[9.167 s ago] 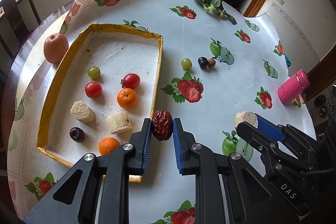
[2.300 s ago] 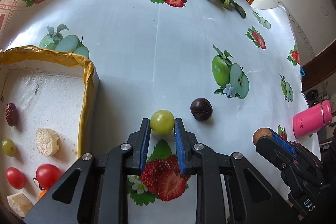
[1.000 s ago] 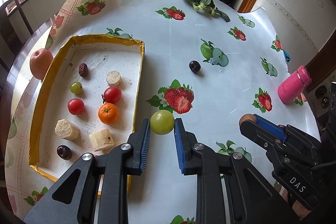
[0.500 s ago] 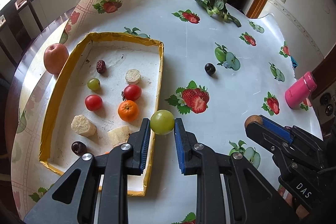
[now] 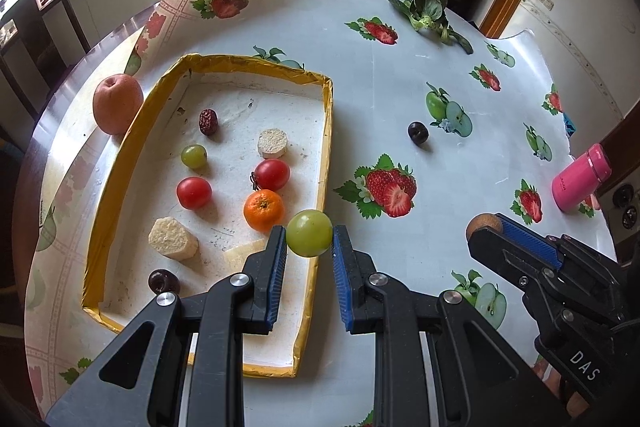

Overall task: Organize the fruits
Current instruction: 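Carry the green grape and brown fruit over the yellow tray, then open both tools to drop the grape and brown fruit into the tray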

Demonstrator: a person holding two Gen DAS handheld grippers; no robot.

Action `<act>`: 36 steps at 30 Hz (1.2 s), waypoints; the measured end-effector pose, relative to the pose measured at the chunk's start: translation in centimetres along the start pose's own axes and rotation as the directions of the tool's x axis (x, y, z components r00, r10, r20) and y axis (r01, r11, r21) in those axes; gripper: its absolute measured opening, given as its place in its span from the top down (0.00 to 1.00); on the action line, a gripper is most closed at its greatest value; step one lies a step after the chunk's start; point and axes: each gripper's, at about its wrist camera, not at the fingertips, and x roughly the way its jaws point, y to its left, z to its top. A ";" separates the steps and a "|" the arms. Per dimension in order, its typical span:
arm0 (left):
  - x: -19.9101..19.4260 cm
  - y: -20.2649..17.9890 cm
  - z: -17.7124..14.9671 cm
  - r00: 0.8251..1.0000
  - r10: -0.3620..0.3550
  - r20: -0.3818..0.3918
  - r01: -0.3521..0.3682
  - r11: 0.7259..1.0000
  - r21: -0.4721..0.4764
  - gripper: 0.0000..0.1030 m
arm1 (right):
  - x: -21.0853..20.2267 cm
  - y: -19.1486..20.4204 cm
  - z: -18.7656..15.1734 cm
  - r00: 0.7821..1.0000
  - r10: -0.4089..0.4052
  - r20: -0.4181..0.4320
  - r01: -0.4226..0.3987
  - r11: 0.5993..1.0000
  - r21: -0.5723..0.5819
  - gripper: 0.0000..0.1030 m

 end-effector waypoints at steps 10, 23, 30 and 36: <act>1.1 2.4 0.3 0.999 0.046 -0.013 -0.047 0.999 -0.029 0.80 | 2.9 1.6 2.1 1.000 0.020 -0.019 -0.020 0.999 -0.041 0.79; 3.9 5.8 1.8 0.996 0.075 -0.045 -0.078 0.994 -0.079 0.80 | 10.1 3.9 8.1 0.999 0.028 -0.042 -0.032 0.994 -0.109 0.79; 5.9 7.5 3.3 0.996 0.059 -0.065 -0.067 0.990 -0.127 0.80 | 15.0 4.1 9.4 0.996 0.003 -0.090 -0.015 0.991 -0.132 0.79; 7.4 8.2 4.4 0.996 0.044 -0.072 -0.054 0.987 -0.149 0.80 | 18.0 4.1 9.6 0.993 -0.007 -0.115 -0.009 0.990 -0.139 0.79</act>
